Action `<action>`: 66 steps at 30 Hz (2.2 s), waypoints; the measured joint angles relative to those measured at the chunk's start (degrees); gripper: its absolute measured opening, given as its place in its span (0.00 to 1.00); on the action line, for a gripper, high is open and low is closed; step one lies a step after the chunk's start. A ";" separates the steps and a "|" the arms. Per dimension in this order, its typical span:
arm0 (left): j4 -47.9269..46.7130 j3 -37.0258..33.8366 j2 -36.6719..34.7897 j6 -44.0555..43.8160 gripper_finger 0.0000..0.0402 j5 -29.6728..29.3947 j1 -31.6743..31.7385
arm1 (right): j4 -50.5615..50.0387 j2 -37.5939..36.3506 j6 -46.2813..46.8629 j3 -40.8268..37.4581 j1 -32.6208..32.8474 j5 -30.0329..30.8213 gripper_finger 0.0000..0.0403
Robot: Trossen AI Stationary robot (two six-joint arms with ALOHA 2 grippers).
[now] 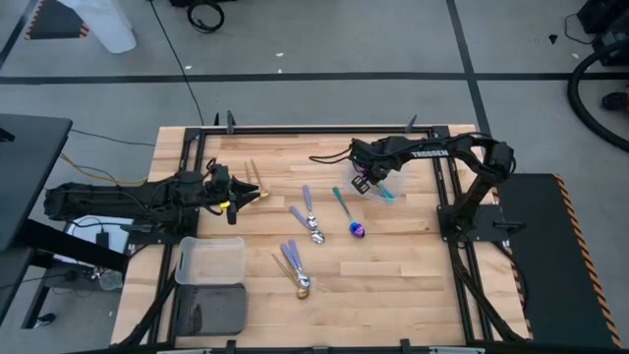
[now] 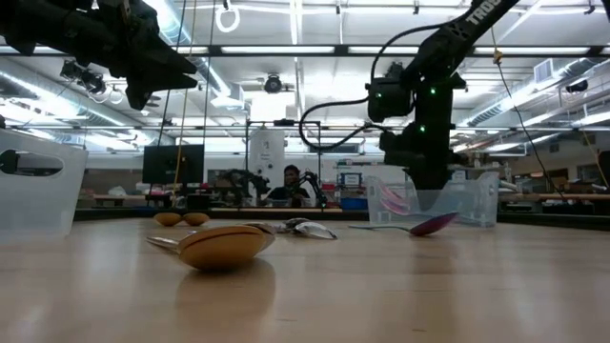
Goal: Sort silverware by color (type)
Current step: Put the blue spoon into the top transparent bin, then put the gold spoon into the bottom transparent bin
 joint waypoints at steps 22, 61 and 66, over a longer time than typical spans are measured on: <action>-0.71 0.00 0.00 -0.42 0.32 -0.02 0.00 | -9.51 -0.09 -4.96 13.61 2.65 1.41 0.34; -30.88 16.66 37.69 -7.76 0.32 2.47 4.39 | 33.72 -0.03 -26.99 2.60 34.15 5.73 0.34; -34.56 20.75 43.36 -2.19 0.32 -1.82 2.13 | 35.91 -0.02 -27.12 0.79 33.58 5.88 0.34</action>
